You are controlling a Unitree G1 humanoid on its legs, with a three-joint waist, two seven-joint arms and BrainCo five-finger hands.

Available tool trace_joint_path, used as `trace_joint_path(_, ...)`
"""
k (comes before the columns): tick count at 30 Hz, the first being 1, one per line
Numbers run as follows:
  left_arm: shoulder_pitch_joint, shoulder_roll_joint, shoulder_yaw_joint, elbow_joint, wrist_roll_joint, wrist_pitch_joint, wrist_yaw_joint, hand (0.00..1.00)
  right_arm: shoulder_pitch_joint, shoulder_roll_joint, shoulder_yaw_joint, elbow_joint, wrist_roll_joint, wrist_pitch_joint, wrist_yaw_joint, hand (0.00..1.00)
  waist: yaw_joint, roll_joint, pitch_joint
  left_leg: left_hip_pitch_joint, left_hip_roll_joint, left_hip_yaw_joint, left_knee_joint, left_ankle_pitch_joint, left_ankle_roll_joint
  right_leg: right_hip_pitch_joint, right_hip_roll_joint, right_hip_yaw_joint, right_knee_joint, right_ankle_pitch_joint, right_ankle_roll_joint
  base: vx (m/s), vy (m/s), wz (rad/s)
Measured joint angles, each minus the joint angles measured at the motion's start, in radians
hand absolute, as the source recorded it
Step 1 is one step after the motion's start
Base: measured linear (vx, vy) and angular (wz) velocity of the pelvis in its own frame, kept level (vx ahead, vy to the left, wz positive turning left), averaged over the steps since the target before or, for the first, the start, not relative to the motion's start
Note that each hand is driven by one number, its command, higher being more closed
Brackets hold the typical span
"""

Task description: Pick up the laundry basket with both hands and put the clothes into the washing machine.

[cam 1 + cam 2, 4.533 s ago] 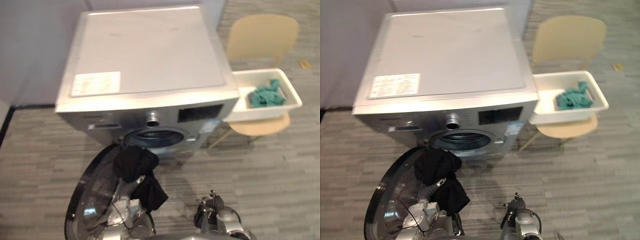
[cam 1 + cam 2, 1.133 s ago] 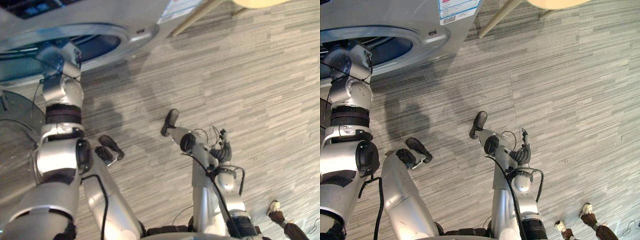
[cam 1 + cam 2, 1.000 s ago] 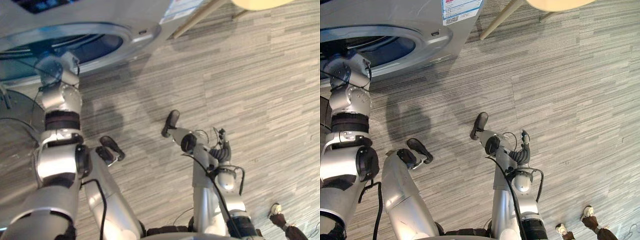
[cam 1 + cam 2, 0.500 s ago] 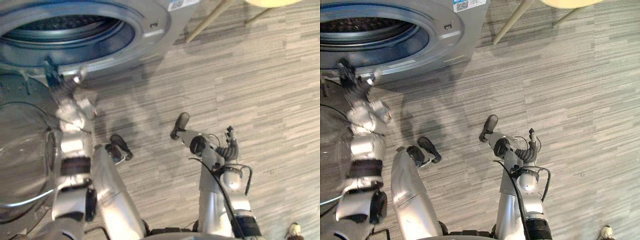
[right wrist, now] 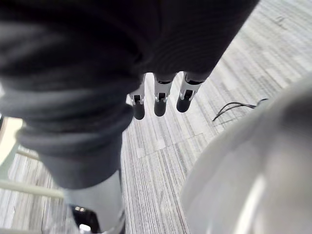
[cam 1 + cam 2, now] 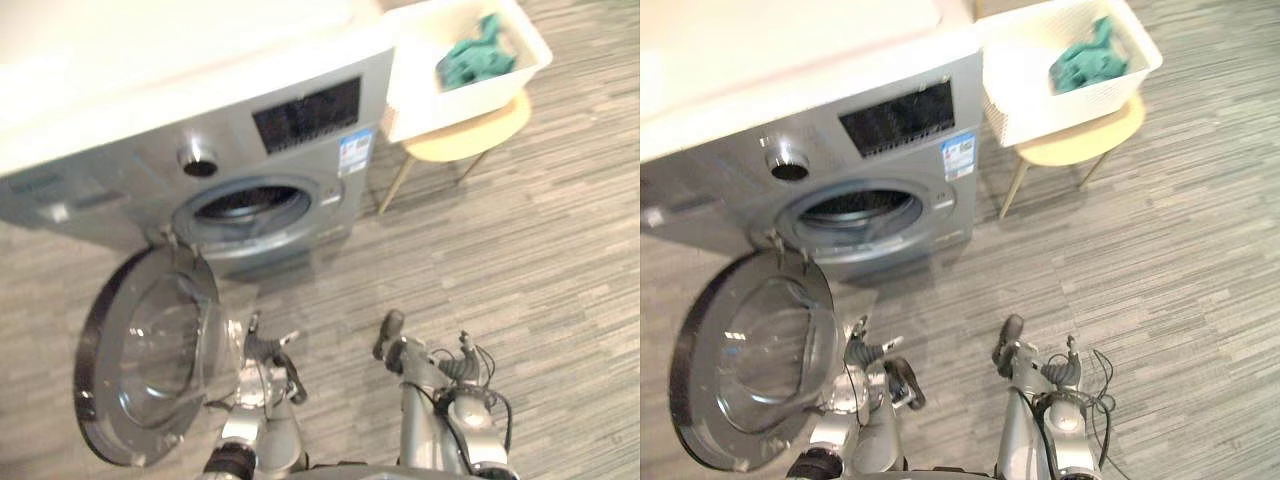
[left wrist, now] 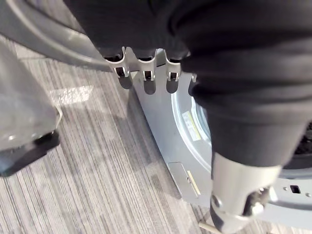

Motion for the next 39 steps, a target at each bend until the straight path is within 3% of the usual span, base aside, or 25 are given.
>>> trace_joint_path(3,0.004,0.041,-0.002,0.097,0.036,0.017,0.013,0.0,-0.007,-0.001,0.002,0.087,0.0,0.0,0.0,0.0,-0.008,-0.019,-0.052,0.076,0.004,0.055,-0.069,0.036,-0.026,0.057,-0.038,0.062,0.137,-0.026,0.015,0.02,-0.134,-0.47)
trace_joint_path(4,-0.002,0.056,-0.002,0.132,0.054,0.019,0.016,0.0,-0.019,-0.001,0.002,0.13,0.001,0.001,0.0,0.0,-0.021,-0.037,-0.063,0.099,0.005,0.058,-0.087,0.055,-0.051,0.091,-0.033,0.106,0.134,-0.081,0.069,0.05,-0.275,-0.15)
trace_joint_path(5,-0.005,0.064,0.007,0.148,0.059,0.019,0.018,0.0,-0.025,-0.006,0.002,0.141,0.001,0.001,0.001,0.0,-0.029,-0.038,-0.068,0.103,0.001,0.052,-0.094,0.063,-0.063,0.105,-0.013,0.096,0.111,-0.09,0.08,0.05,-0.32,-0.51)
trace_joint_path(7,0.0,0.034,0.055,0.231,0.068,0.02,0.037,0.0,-0.053,-0.034,0.019,0.151,0.0,-0.002,0.002,0.0,-0.024,-0.005,-0.106,0.157,0.042,0.065,-0.232,0.133,-0.064,0.159,0.119,0.065,-0.114,-0.042,0.047,0.04,-0.221,-1.09)
trace_joint_path(8,-0.003,0.027,0.069,0.251,0.068,0.021,0.038,0.0,-0.064,-0.038,0.019,0.148,0.0,-0.002,0.003,0.0,-0.03,-0.008,-0.113,0.172,0.044,0.078,-0.262,0.167,-0.081,0.163,0.099,0.017,-0.087,-0.063,0.032,0.11,-0.233,-0.9)
trace_joint_path(9,0.002,0.028,0.08,0.263,0.066,0.028,0.04,0.0,-0.053,-0.042,0.019,0.145,0.0,-0.004,0.003,0.0,-0.043,-0.039,-0.131,0.206,0.033,0.104,-0.288,0.187,-0.099,0.189,0.024,-0.064,-0.004,-0.113,0.088,0.12,-0.21,-0.63)
trace_joint_path(11,0.008,0.037,0.164,0.278,0.047,0.04,0.05,0.0,-0.058,-0.04,0.064,0.136,0.006,-0.003,0.026,0.0,-0.038,-0.041,-0.141,0.271,0.112,0.131,-0.283,0.232,-0.14,0.219,0.112,-0.07,-0.004,-0.137,0.049,0.11,-0.301,-0.78)
trace_joint_path(12,0.011,0.036,0.196,0.28,0.044,0.042,0.052,0.0,-0.058,-0.041,0.09,0.123,0.008,-0.005,0.031,0.0,-0.036,-0.047,-0.144,0.286,0.14,0.132,-0.265,0.251,-0.133,0.228,0.139,-0.062,-0.006,-0.149,0.032,0.11,-0.376,-1.06)
trace_joint_path(13,0.022,0.048,0.243,0.279,0.019,0.042,0.053,0.0,-0.058,-0.041,0.136,0.087,0.008,-0.009,0.053,0.0,-0.022,-0.059,-0.151,0.298,0.191,0.131,-0.19,0.309,-0.062,0.235,0.195,-0.013,-0.015,-0.169,0.004,0.13,-0.409,-1.46)
trace_joint_path(14,0.037,0.067,0.275,0.278,-0.01,0.042,0.053,0.0,-0.063,-0.043,0.176,0.047,0.008,-0.021,0.067,0.0,0.005,-0.078,-0.161,0.268,0.247,0.101,-0.054,0.389,0.091,0.256,0.256,0.065,-0.055,-0.169,-0.02,0.16,-0.505,-1.86)
trace_joint_path(15,0.051,0.054,0.289,0.274,-0.04,0.034,0.051,0.0,-0.076,-0.048,0.208,0.021,0.007,-0.03,0.071,0.0,0.028,-0.077,-0.162,0.228,0.249,0.021,0.078,0.353,0.145,0.278,0.299,0.127,-0.093,-0.158,-0.038,0.14,-0.4,-1.69)
trace_joint_path(16,0.056,0.043,0.308,0.262,-0.058,0.025,0.053,0.0,-0.093,-0.056,0.226,0.013,0.007,-0.035,0.073,0.0,0.039,-0.078,-0.162,0.2,0.219,-0.048,0.147,0.299,0.122,0.293,0.319,0.171,-0.116,-0.152,-0.047,0.14,-0.311,-1.81)
trace_joint_path(18,0.083,0.04,0.312,0.244,-0.071,0.011,0.051,0.0,-0.128,-0.085,0.29,-0.029,0.011,-0.039,0.114,0.0,0.082,-0.061,-0.165,0.13,0.074,-0.221,0.29,0.185,0.043,0.38,0.395,0.296,-0.203,-0.126,-0.072,0.17,-0.194,-2.0)
trace_joint_path(20,0.118,0.042,0.312,0.245,-0.083,0.007,0.05,0.0,-0.13,-0.077,0.303,-0.079,0.04,-0.05,0.135,0.0,0.082,-0.048,-0.171,0.088,0.033,-0.216,0.304,0.161,0.048,0.44,0.435,0.35,-0.248,-0.123,-0.077,0.22,-0.086,-1.27)
trace_joint_path(23,0.158,0.029,0.313,0.244,-0.108,0.008,0.032,0.0,-0.173,-0.069,0.311,-0.196,0.093,-0.076,0.13,0.0,0.109,-0.046,-0.17,-0.033,-0.111,-0.158,0.192,0.151,0.06,0.516,0.457,0.444,-0.355,-0.119,-0.062,0.25,0.001,-0.87)
trace_joint_path(25,0.18,0.013,0.318,0.249,-0.113,0.014,0.027,0.0,-0.283,-0.066,0.336,-0.217,0.111,-0.093,0.125,0.0,0.133,-0.029,-0.166,-0.097,-0.225,-0.133,0.02,0.153,0.059,0.559,0.457,0.48,-0.397,-0.107,-0.07,0.39,0.118,-0.57)
trace_joint_path(27,0.175,0.003,0.322,0.272,-0.12,0.016,0.025,0.0,-0.377,-0.056,0.37,-0.218,0.12,-0.11,0.107,0.0,0.157,-0.005,-0.165,-0.112,-0.277,-0.073,-0.146,0.168,0.055,0.594,0.457,0.467,-0.413,-0.11,-0.062,0.38,0.106,-0.29)
trace_joint_path(28,0.171,-0.002,0.356,0.296,-0.129,0.02,0.016,0.0,-0.423,-0.037,0.392,-0.238,0.132,-0.118,0.092,0.0,0.175,0.012,-0.174,-0.084,-0.274,0.028,-0.254,0.234,0.159,0.635,0.469,0.45,-0.435,-0.124,-0.046,0.5,0.099,-0.03)
trace_joint_path(30,0.129,-0.012,0.423,0.323,-0.139,0.024,0.01,0.0,-0.457,-0.011,0.41,-0.276,0.161,-0.127,0.079,0.0,0.183,-0.004,-0.178,-0.069,-0.302,0.055,-0.25,0.196,0.231,0.66,0.447,0.416,-0.453,-0.132,-0.035,0.54,0.127,0.31)
trace_joint_path(31,0.121,-0.026,0.451,0.324,-0.15,0.025,0.011,0.0,-0.47,-0.006,0.424,-0.289,0.173,-0.135,0.076,0.0,0.192,-0.002,-0.179,-0.055,-0.316,0.044,-0.253,0.159,0.283,0.667,0.443,0.397,-0.432,-0.141,-0.018,0.45,0.154,0.32)
trace_joint_path(33,0.116,-0.04,0.506,0.335,-0.159,0.029,0.009,0.0,-0.473,0.001,0.465,-0.295,0.189,-0.144,0.079,0.0,0.21,-0.012,-0.18,-0.003,-0.331,0.042,-0.25,0.116,0.286,0.65,0.421,0.381,-0.29,-0.172,0.037,0.49,0.161,0.12)
trace_joint_path(34,0.119,-0.047,0.553,0.341,-0.171,0.038,0.009,0.0,-0.467,0.004,0.487,-0.295,0.198,-0.154,0.097,0.0,0.217,-0.014,-0.181,0.046,-0.33,0.028,-0.24,0.08,0.28,0.603,0.41,0.377,-0.091,-0.17,0.147,0.45,0.121,0.1)
trace_joint_path(35,0.119,-0.047,0.561,0.341,-0.173,0.039,0.009,0.0,-0.465,0.006,0.492,-0.295,0.198,-0.155,0.099,0.0,0.218,-0.015,-0.182,0.052,-0.33,0.02,-0.239,0.075,0.277,0.594,0.408,0.379,-0.053,-0.165,0.178,0.44,0.104,0.34)
trace_joint_path(36,0.119,-0.045,0.589,0.34,-0.18,0.044,0.009,0.0,-0.455,0.014,0.498,-0.304,0.208,-0.155,0.113,0.0,0.216,-0.02,-0.186,0.084,-0.332,-0.012,-0.233,0.051,0.265,0.524,0.399,0.405,0.141,-0.131,0.303,0.37,0.018,0.66)
trace_joint_path(39,0.123,-0.029,0.59,0.338,-0.188,0.058,0.008,0.0,-0.38,0.018,0.491,-0.407,0.27,-0.164,0.166,0.0,0.187,-0.035,-0.195,0.18,-0.386,-0.127,-0.285,0.038,0.257,0.414,0.255,0.296,0.442,-0.13,0.306,0.36,-0.004,1.22)
